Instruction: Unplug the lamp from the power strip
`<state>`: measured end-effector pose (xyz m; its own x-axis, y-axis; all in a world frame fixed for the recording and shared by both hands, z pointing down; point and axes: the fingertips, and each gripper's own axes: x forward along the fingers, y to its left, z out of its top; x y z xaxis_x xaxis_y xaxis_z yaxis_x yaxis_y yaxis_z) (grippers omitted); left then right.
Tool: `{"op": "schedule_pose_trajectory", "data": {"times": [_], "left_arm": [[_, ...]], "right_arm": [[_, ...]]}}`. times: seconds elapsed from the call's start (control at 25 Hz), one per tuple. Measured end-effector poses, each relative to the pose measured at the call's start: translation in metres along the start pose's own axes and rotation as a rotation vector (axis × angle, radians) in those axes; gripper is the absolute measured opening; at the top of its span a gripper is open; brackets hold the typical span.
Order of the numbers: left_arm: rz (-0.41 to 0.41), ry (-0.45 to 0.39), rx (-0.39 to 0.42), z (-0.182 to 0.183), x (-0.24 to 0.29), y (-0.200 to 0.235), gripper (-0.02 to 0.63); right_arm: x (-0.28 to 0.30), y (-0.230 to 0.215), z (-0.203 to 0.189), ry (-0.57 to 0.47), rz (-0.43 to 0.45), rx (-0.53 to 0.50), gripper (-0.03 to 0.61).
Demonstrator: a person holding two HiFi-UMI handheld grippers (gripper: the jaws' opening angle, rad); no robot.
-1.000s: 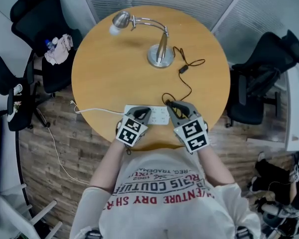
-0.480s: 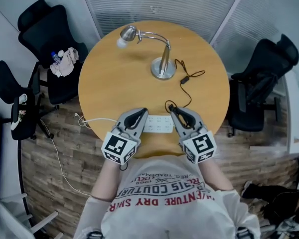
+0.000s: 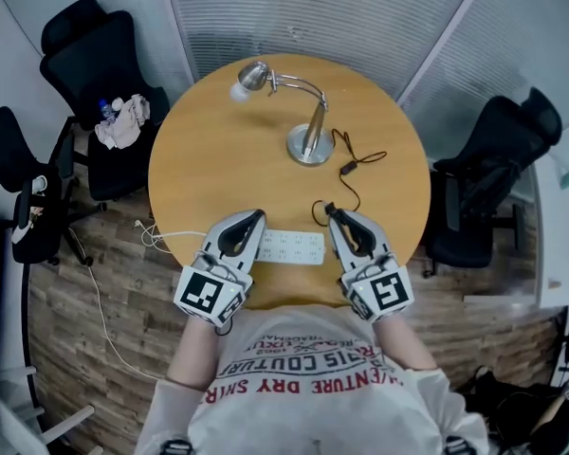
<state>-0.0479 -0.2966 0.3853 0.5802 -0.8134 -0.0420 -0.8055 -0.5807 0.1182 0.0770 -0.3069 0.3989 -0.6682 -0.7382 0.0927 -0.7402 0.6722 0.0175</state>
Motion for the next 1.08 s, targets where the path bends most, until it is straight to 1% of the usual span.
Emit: {"op": "schedule_pose_trajectory", "data": {"times": [0.2,0.48,0.72,0.88,1.08], "left_arm": [[0.022,0.002,-0.001,0.000,0.000,0.003,0.029],[0.024,0.013,0.007,-0.001,0.001,0.003,0.029],[0.031,0.025,0.008,-0.004,0.004,0.005,0.029],[0.029,0.031,0.022,-0.005,0.006,0.003,0.029],[0.042,0.027,0.022,-0.005,0.004,0.002,0.029]], "right_arm": [[0.003,0.001,0.000,0.010,0.011,-0.007,0.072],[0.007,0.006,-0.003,0.024,0.032,-0.017,0.072],[0.008,0.004,-0.009,0.039,0.024,-0.014,0.072],[0.007,0.003,-0.012,0.044,0.016,-0.014,0.072],[0.002,-0.001,-0.015,0.077,-0.025,-0.015,0.072]]}}
